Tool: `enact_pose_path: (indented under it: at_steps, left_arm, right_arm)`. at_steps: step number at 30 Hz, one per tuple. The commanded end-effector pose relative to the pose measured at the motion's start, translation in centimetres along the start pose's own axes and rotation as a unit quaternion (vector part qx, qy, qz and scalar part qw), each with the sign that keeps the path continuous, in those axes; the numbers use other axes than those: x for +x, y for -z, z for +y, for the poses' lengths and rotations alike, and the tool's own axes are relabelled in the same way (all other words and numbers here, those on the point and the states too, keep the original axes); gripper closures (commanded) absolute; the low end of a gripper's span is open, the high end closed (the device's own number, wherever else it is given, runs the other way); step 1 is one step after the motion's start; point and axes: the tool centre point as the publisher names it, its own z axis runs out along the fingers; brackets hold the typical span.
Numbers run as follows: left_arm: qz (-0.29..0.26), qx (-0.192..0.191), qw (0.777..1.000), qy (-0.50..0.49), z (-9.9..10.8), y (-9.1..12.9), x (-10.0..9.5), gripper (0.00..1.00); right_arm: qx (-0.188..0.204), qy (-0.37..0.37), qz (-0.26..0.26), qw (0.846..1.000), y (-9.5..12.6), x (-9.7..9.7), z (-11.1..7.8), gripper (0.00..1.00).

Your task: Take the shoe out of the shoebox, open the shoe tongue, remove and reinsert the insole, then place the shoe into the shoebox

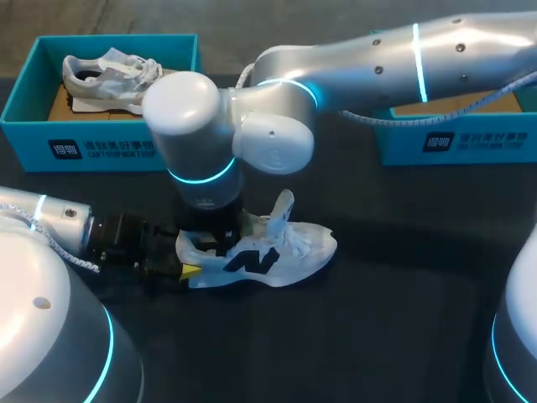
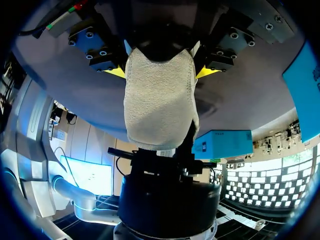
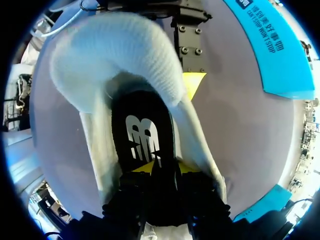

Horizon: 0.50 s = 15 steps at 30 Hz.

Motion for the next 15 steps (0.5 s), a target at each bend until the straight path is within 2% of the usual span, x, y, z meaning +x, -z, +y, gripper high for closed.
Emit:
enact_pose_path:
  at_steps: [1,6,15]
  left_arm:
    - [0.001,-0.001,1.000,0.000,0.3,-0.2,-0.2,1.00]
    - [0.001,-0.001,1.000,0.000,0.3,-0.2,-0.2,1.00]
    - [0.001,-0.001,1.000,0.000,0.3,-0.2,-0.2,1.00]
  right_arm:
    - [0.003,-0.001,0.012,1.000,-1.6,-0.2,0.3,0.72]
    - [0.009,-0.008,0.032,0.999,-3.2,0.5,-0.2,0.73]
    - [0.031,-0.008,0.076,0.997,-4.3,2.1,-1.0,0.86]
